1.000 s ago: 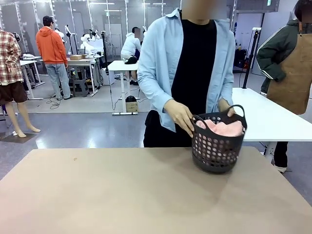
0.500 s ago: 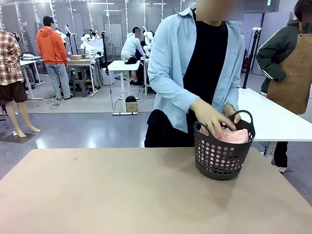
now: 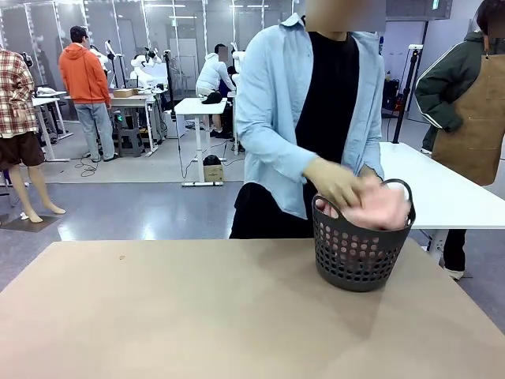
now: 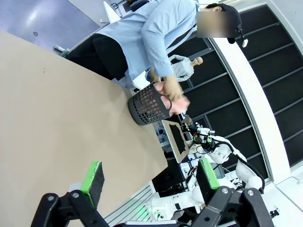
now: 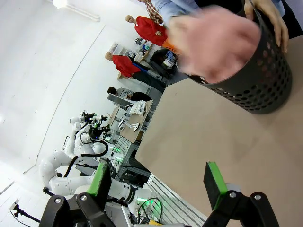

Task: Fold the towel.
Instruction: Grab the top end of the 100 cm Hotel Towel extended by the human.

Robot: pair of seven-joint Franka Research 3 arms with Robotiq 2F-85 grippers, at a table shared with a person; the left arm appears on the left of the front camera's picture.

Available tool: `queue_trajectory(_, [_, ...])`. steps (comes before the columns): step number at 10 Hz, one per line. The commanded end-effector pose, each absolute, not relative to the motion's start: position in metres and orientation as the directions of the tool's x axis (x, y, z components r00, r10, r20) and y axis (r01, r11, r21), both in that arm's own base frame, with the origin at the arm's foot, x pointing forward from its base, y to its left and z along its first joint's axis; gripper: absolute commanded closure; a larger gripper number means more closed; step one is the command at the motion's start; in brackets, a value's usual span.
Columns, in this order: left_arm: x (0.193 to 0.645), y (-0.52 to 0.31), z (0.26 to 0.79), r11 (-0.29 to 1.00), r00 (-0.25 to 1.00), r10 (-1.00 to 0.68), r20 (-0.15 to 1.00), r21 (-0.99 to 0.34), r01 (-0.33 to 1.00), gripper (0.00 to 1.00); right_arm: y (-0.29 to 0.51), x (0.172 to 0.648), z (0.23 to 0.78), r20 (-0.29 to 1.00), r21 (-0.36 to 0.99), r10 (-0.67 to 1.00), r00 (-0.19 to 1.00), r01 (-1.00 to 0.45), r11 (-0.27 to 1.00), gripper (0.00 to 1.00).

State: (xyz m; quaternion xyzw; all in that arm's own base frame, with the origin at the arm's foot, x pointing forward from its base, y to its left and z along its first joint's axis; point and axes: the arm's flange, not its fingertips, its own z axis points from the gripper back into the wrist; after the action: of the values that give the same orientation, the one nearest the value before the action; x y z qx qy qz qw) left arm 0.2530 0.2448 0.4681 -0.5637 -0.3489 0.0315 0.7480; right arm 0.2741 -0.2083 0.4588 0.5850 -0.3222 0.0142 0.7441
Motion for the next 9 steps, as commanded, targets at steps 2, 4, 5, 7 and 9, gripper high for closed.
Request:
queue_trajectory(2, [0.2542,0.2459,0.4675,0.352,0.74,0.445,0.505,-0.858,0.374,0.0,-0.2089,0.275,0.4612,0.5,0.861,-0.363,0.786,-0.406,0.307,0.0])
queue_trajectory(4, [0.2542,0.2459,0.4675,0.352,0.74,0.445,0.505,-0.858,0.374,0.0,-0.2089,0.275,0.4612,0.5,0.861,-0.363,0.786,-0.406,0.307,0.0])
queue_trajectory(5, [0.2542,0.2459,0.4675,0.352,0.74,0.445,0.505,-0.858,0.374,0.0,-0.2089,0.275,0.4612,0.5,0.861,-0.363,0.786,-0.406,0.307,0.0])
queue_trajectory(7, [0.2542,0.2459,0.4675,0.352,0.74,0.445,0.505,-0.858,0.374,0.0,-0.2089,0.275,0.4612,0.5,0.861,-0.363,0.786,-0.406,0.307,0.0])
queue_trajectory(9, [0.2542,0.2459,0.4675,0.352,0.74,0.445,0.505,-0.858,0.374,0.0,-0.2089,0.275,0.4612,0.5,0.861,-0.363,0.786,-0.406,0.307,0.0])
